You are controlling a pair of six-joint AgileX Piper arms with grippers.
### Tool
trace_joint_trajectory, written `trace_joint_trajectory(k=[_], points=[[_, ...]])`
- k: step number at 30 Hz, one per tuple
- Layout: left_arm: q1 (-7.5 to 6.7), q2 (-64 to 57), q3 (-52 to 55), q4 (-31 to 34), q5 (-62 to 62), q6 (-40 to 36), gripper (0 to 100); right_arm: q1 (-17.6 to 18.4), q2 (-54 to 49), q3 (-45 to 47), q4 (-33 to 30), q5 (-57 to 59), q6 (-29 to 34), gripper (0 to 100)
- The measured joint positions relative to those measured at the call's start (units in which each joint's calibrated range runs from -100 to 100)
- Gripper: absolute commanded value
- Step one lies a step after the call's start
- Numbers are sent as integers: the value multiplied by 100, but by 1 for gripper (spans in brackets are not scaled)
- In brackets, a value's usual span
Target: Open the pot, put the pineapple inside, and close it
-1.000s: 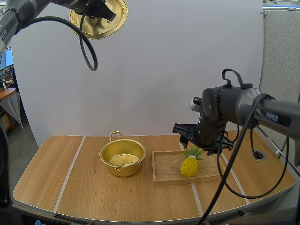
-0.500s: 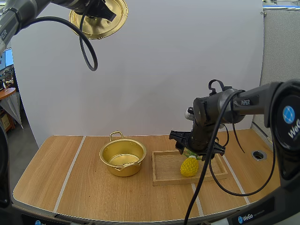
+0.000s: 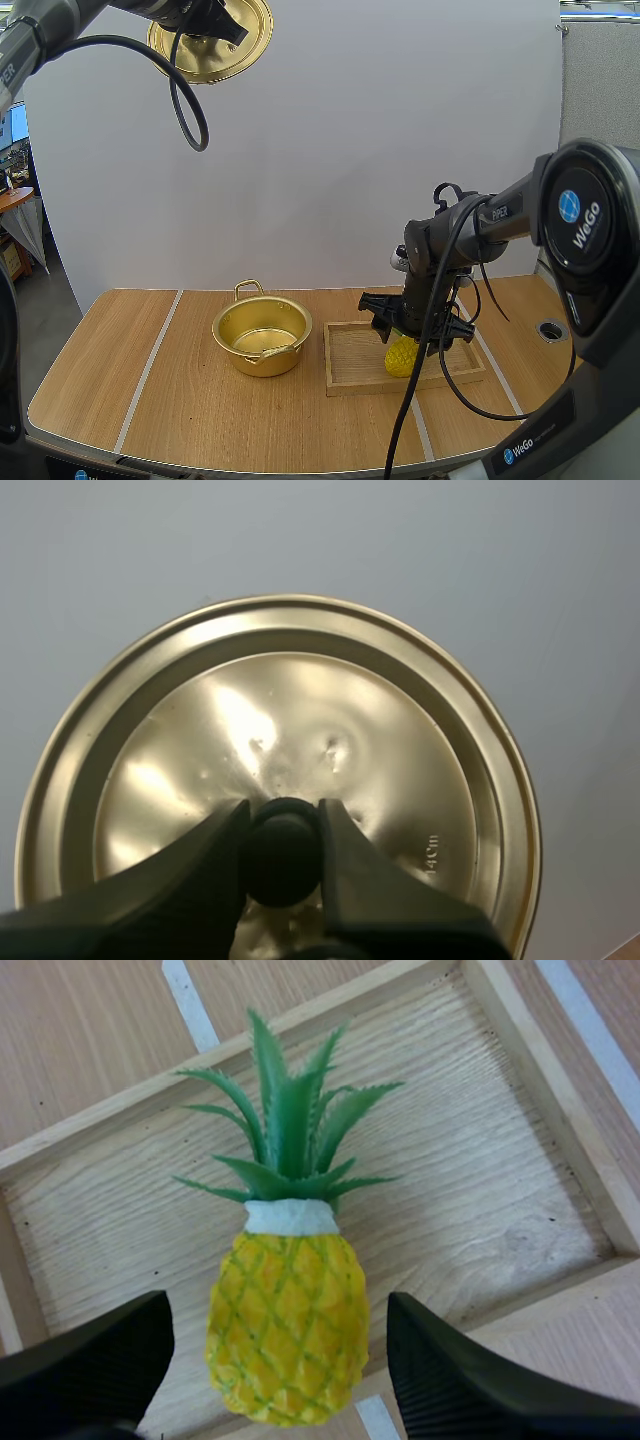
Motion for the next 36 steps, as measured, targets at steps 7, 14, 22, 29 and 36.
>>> trace_joint_trajectory(k=[7, 14, 22, 29, 36], points=[[0, 0, 0, 0, 0, 0, 0, 0, 354, 0, -27, -198, 8, 100], [0, 0, 0, 0, 0, 0, 0, 0, 731, 0, -72, -340, 47, 100], [0, 0, 0, 0, 0, 0, 0, 0, 954, 0, -102, -382, 84, 100], [0, 0, 0, 0, 0, 0, 0, 0, 954, -10, -140, -412, 93, 22], [0, 0, 0, 0, 0, 0, 0, 0, 954, -99, -140, -247, 93, 0]])
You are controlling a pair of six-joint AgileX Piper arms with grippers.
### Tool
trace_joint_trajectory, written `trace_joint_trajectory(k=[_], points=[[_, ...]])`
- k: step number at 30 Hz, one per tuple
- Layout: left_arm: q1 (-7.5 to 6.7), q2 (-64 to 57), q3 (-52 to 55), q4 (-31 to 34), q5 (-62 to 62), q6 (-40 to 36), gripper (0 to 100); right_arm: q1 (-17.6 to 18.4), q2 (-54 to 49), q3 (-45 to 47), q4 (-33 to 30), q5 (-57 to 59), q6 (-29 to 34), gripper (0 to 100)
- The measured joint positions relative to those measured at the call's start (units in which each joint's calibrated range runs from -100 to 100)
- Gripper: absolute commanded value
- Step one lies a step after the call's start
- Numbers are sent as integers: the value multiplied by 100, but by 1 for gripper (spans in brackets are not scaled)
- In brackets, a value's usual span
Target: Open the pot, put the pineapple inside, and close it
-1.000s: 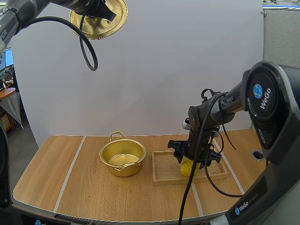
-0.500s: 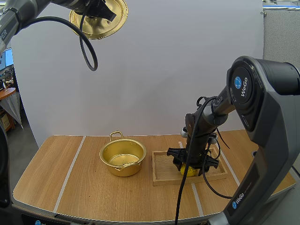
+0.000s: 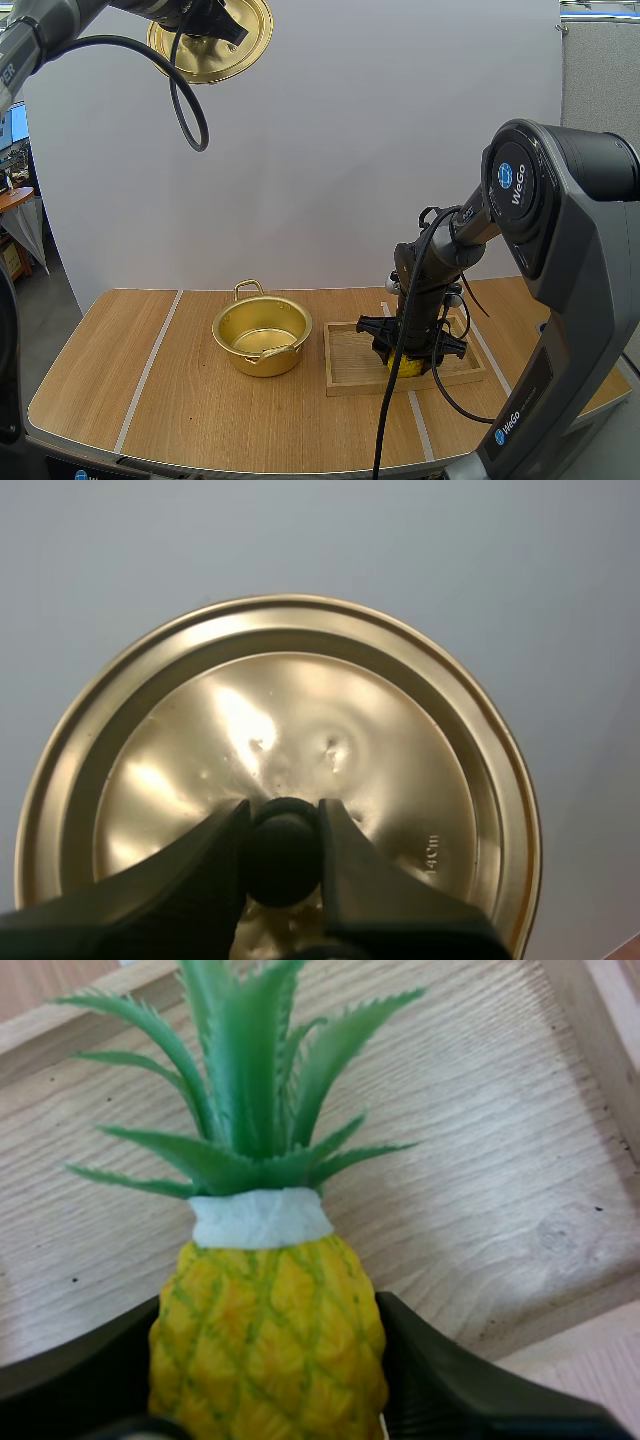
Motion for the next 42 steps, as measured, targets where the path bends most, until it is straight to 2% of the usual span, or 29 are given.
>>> trace_joint_trajectory(k=[8, 16, 21, 24, 28, 35, 42], points=[[0, 0, 0, 0, 0, 0, 0, 0, -396, -491, -12, 648, 0, 0], [0, 0, 0, 0, 0, 0, 0, 0, -1584, -1007, -12, 885, -26, 0], [0, 0, 0, 0, 0, 0, 0, 0, -2313, -1358, -12, 950, -446, 0], [0, 0, 0, 11, 0, 0, 0, 18, -2705, -1588, -15, 950, -1019, 0], [0, 0, 0, 11, 0, 0, 0, 213, -3089, -1793, 107, 969, -1918, 0], [0, 0, 0, 11, 0, 0, 0, 606, -3250, -1851, 429, 1059, -2684, 0], [0, 0, 0, 11, 0, 0, 0, 1381, -3100, -1851, 538, 1188, -3144, 0]])
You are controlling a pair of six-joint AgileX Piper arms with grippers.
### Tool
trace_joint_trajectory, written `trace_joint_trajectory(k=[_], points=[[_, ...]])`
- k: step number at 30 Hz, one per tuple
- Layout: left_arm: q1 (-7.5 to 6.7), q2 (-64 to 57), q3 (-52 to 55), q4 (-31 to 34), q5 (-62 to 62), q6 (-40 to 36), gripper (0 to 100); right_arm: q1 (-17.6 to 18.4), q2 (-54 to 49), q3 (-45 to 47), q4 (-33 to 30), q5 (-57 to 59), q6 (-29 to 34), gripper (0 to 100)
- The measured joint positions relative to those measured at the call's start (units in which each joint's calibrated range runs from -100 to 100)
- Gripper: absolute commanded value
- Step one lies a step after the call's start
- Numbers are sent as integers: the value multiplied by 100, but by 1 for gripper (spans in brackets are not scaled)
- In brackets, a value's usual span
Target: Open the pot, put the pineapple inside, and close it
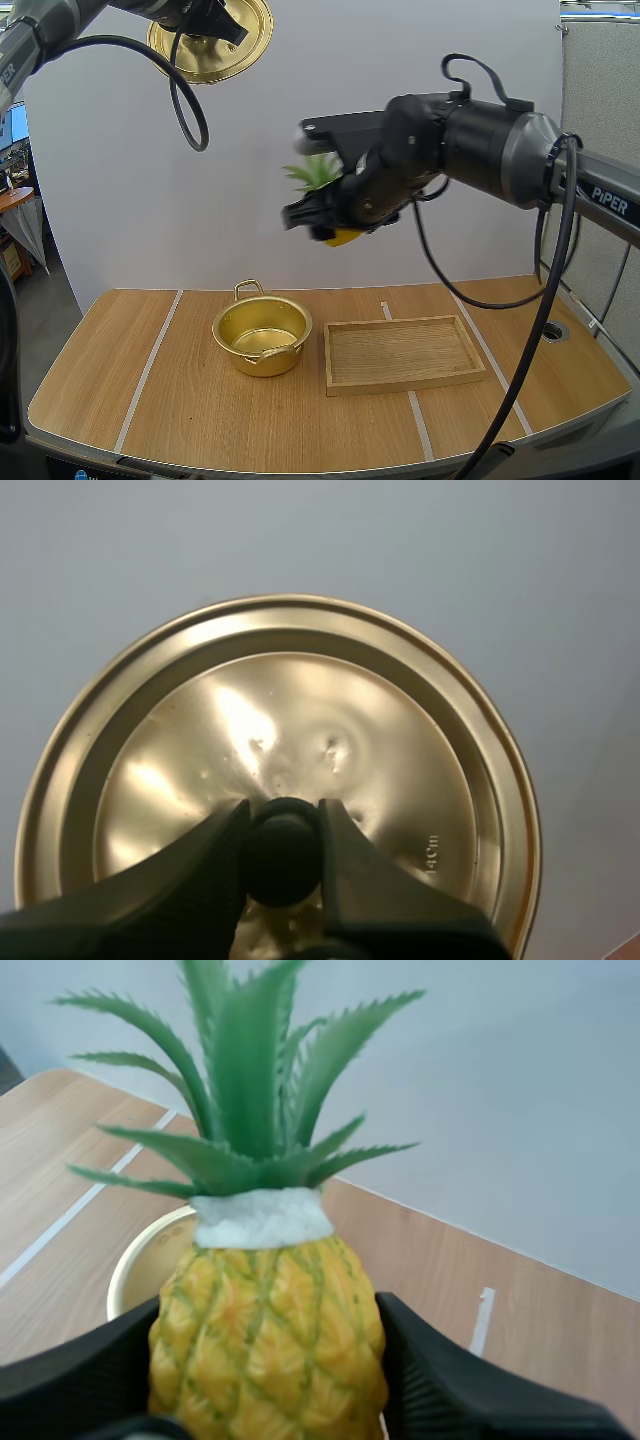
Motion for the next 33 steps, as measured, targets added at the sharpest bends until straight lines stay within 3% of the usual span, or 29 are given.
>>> trace_joint_trajectory(k=[4, 21, 33], points=[[0, 0, 0, 0, 0, 0, 0, 303, 539, 0, -8, -205, -54, 0], [0, 0, 0, 0, 0, 0, 0, 318, 2714, 0, -8, -1556, -335, 0], [0, 0, 0, 0, 0, 0, 0, 477, 3586, -128, -46, -1965, -383, 0]])
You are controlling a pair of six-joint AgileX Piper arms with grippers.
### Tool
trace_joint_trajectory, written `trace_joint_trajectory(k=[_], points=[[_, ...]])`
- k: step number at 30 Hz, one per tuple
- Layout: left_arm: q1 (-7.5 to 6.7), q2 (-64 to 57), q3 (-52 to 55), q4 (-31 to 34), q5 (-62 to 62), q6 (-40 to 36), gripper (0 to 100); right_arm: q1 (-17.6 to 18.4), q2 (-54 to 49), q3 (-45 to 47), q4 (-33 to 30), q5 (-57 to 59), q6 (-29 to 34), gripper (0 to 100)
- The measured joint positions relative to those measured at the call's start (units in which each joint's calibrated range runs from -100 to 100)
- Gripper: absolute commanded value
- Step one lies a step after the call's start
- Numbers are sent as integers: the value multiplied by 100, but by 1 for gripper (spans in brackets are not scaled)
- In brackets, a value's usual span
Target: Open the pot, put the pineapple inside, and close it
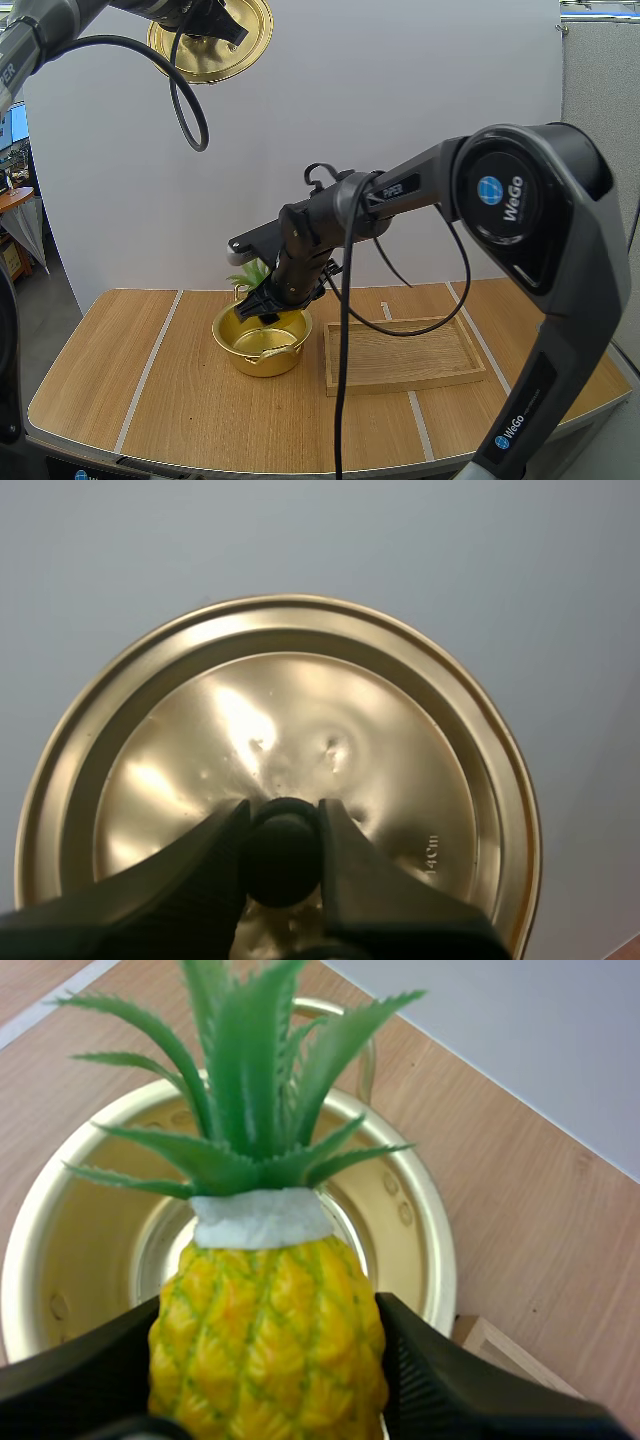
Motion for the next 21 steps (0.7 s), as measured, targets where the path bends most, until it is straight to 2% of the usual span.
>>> trace_joint_trajectory(k=[21], points=[[0, 0, 0, 0, 0, 0, 0, 18, 533, -93, 0, -16, 0, 0]])
